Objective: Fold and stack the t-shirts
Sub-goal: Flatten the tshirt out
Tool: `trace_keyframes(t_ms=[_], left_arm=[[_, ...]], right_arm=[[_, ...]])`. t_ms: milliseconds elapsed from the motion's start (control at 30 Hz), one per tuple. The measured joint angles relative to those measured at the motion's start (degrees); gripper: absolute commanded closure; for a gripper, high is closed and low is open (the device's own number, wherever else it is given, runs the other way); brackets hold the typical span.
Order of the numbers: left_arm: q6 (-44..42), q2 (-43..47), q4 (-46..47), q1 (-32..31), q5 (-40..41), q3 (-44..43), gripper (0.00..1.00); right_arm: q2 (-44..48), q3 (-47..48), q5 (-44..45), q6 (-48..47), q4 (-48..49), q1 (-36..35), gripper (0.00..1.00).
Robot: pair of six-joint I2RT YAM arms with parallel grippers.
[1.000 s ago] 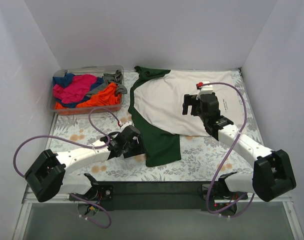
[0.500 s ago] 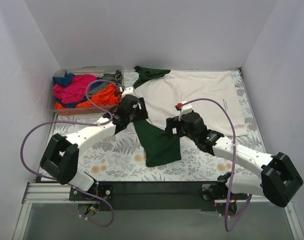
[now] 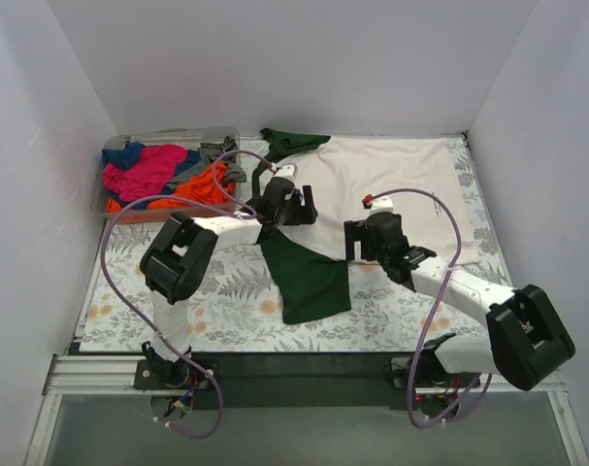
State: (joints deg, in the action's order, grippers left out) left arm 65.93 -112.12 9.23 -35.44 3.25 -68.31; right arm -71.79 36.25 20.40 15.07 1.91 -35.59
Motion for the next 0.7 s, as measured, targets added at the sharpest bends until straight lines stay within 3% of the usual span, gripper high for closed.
trace_keyframes(t_ms=[300, 700], left_arm=[[0.5, -3.6, 5.0, 1.6, -2.4, 2.5, 0.37], [5.1, 1.5, 17.5, 1.9, -4.9, 16.2, 0.43]], right_arm=[[-10.2, 1.9, -1.4, -1.5, 3.0, 8.0, 0.14], [-10.2, -4.0, -5.1, -0.5, 5.5, 8.6, 0.15]])
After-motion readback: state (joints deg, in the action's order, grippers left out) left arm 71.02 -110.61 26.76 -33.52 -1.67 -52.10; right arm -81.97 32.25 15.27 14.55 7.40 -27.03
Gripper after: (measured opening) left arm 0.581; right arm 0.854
